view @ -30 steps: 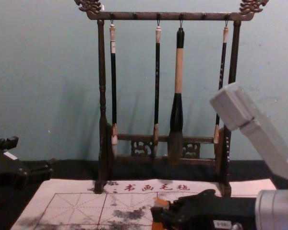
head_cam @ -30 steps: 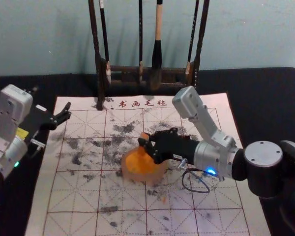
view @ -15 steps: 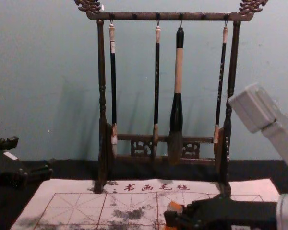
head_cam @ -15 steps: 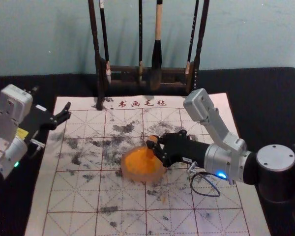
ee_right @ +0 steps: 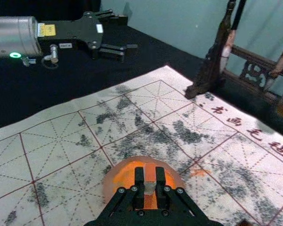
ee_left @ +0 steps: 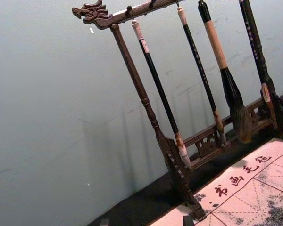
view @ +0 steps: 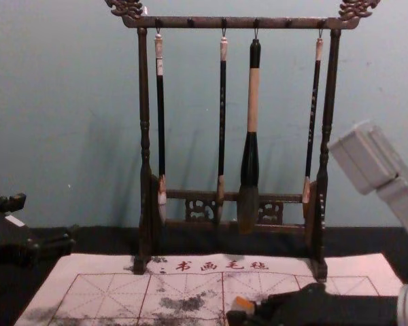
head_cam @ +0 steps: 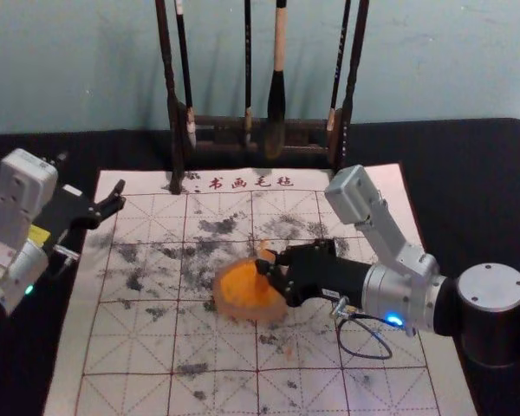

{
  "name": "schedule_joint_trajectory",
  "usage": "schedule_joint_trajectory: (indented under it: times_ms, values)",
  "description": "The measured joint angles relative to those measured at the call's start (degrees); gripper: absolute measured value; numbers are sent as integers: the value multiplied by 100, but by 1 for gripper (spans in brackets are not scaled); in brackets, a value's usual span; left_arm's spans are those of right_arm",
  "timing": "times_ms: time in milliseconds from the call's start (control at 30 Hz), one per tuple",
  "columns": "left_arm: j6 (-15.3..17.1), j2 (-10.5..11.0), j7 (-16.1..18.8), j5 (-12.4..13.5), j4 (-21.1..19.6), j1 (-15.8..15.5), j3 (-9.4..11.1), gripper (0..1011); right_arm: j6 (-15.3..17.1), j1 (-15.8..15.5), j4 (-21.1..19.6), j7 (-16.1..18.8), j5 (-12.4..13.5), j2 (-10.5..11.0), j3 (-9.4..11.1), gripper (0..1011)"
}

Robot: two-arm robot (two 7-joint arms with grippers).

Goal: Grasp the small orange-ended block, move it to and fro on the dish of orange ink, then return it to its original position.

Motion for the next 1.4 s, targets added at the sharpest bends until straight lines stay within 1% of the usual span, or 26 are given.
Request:
schedule_joint_trajectory:
  times_ms: [367,700,867,1067,1233,1400]
  values:
    - [0,0,0,0,0,0,0,1001,22,101,78,17,-23,-107,-169,127]
    - [0,0,0,0,0,0,0,1001,22,232,221,-13,-89,-248,-248,127]
    - [0,0,0,0,0,0,0,1001,13,299,331,-74,-118,-319,-235,127]
    - [0,0,0,0,0,0,0,1001,-1,360,447,-162,-155,-376,-163,127]
    - [0,0,0,0,0,0,0,1001,-7,366,482,-199,-168,-380,-99,127]
    - [0,0,0,0,0,0,0,1001,-7,321,432,-199,-170,-319,-34,127]
